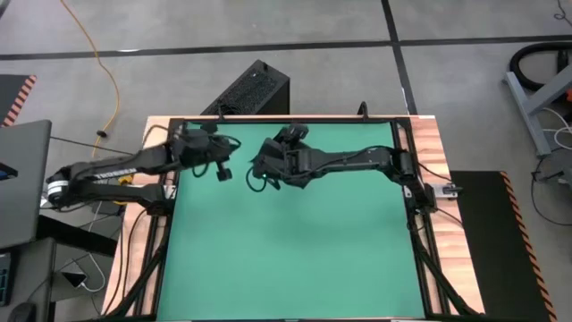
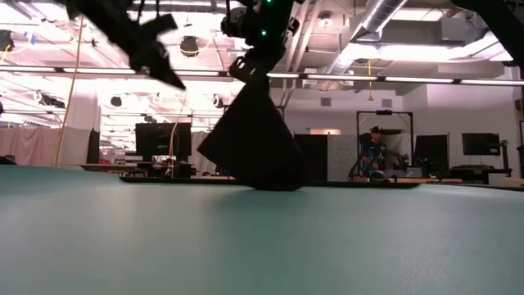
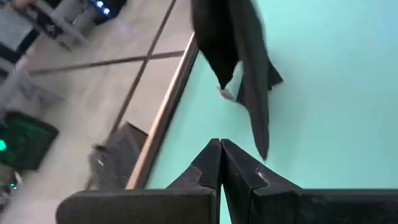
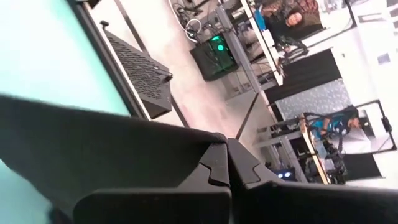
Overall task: Roll towel
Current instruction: Roll the black towel
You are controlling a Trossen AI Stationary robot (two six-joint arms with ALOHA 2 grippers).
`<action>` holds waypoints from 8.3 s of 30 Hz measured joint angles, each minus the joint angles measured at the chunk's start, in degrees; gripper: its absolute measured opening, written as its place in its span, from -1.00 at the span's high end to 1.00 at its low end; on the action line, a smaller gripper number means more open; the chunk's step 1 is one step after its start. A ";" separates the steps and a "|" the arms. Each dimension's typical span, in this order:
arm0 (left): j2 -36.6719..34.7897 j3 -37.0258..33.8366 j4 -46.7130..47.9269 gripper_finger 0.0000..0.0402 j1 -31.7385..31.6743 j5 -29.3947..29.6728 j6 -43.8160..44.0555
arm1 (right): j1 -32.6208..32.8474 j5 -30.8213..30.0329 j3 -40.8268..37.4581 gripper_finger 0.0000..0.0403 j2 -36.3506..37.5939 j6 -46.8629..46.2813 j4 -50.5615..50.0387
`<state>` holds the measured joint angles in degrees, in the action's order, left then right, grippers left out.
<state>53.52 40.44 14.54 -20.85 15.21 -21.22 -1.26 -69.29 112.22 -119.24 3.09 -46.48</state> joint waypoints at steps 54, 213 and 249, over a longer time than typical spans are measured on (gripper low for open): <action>19.31 -12.54 -29.60 0.99 -3.27 -8.70 5.71 | -1.08 5.55 0.00 1.00 -0.02 -2.23 -3.48; 9.17 -15.84 -9.54 0.57 37.91 13.06 28.18 | 10.76 46.91 -26.40 1.00 -1.02 -27.89 5.37; 26.79 -22.66 -26.45 0.97 33.12 11.46 24.82 | 12.97 33.41 -26.51 0.42 5.38 -27.43 -1.42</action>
<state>80.31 17.78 -11.91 12.27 26.66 3.60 11.71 -35.88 85.71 -113.86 -24.34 -47.90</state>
